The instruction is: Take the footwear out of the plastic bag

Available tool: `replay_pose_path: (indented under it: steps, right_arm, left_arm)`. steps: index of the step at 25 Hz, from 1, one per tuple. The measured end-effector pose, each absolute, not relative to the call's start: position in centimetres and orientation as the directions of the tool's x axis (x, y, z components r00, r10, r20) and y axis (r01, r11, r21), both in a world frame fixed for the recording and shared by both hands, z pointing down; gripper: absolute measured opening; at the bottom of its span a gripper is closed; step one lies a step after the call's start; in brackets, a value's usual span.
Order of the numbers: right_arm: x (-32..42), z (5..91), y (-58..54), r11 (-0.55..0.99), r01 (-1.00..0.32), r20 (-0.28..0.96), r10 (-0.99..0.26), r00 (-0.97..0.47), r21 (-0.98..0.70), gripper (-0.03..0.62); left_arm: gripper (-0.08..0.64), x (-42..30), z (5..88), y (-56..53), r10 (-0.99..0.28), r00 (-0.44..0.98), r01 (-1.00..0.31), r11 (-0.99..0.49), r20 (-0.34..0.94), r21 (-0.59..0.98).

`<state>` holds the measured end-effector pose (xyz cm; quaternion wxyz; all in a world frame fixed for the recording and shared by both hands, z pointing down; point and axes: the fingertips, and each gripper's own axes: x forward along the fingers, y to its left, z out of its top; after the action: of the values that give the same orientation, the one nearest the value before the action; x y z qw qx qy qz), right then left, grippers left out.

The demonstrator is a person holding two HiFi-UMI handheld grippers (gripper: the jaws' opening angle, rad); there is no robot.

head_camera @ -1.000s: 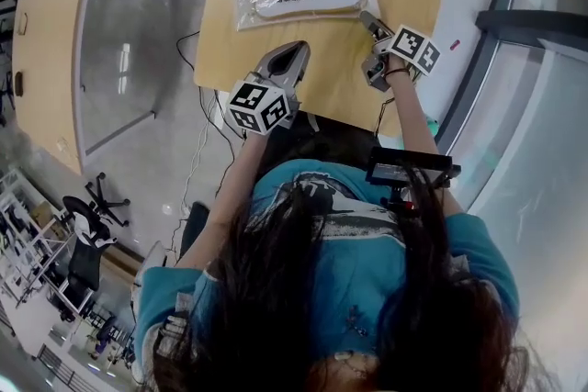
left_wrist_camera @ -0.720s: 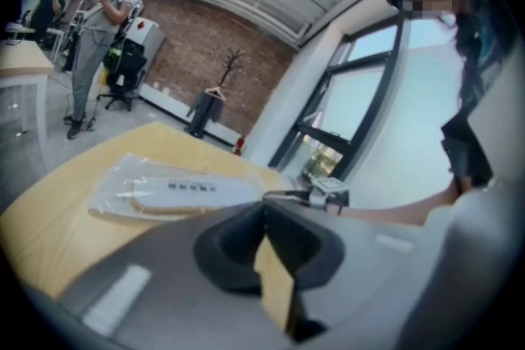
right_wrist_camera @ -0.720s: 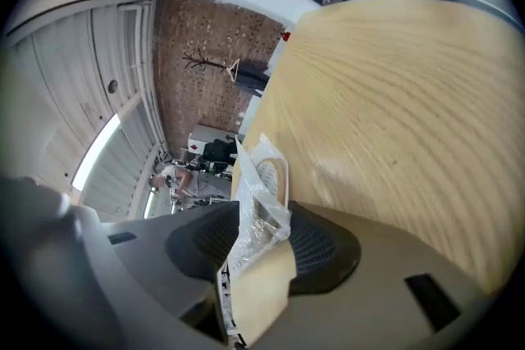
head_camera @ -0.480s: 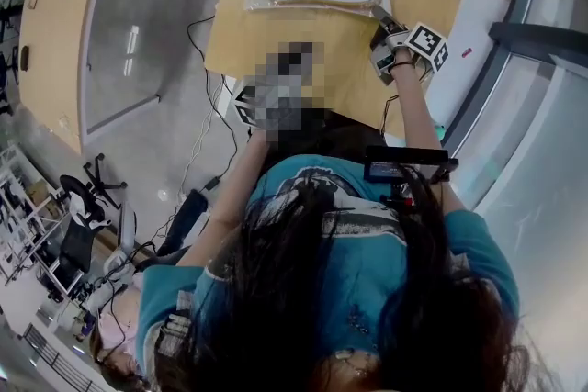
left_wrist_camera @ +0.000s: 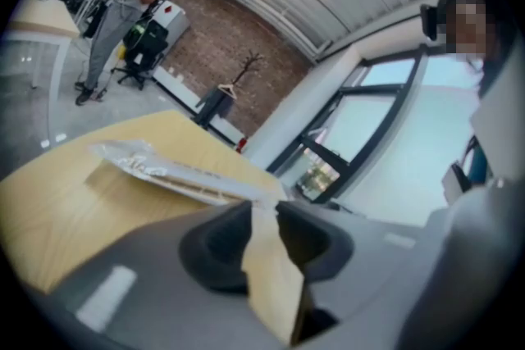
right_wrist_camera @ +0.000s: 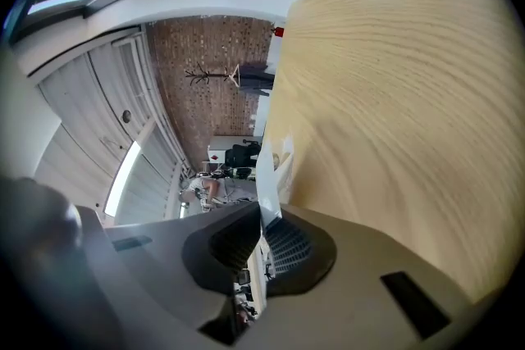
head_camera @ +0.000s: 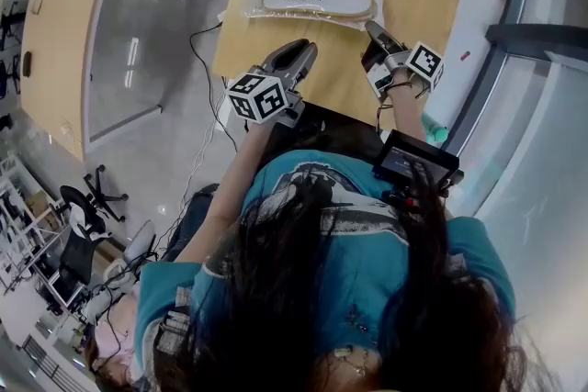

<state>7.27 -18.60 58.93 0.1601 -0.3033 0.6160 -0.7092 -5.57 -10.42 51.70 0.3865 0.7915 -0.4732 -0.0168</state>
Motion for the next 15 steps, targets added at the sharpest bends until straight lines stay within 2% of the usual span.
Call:
replay_pose_path:
  steps: [5, 11, 15]
  right_arm:
    - [5.9, 57.8, -16.5, -0.181, -0.109, 0.199, -0.607, -0.769, -0.977, 0.026]
    - [4.4, 55.5, -14.6, -0.131, -0.182, 0.224, -0.575, -0.787, -0.975, 0.026]
    - [3.8, 54.4, -13.5, -0.105, -0.185, 0.212, -0.575, -0.790, -0.977, 0.026]
  left_arm:
    - [0.154, -7.3, 53.5, -9.8, -0.748, 0.587, -0.604, -0.153, 0.308, 0.782]
    - [0.232, -8.3, 56.2, -9.9, -0.714, 0.653, -0.399, -0.038, 0.254, 0.916]
    - [0.245, -8.6, 57.1, -10.7, -0.736, 0.650, -0.242, 0.038, 0.191, 0.969]
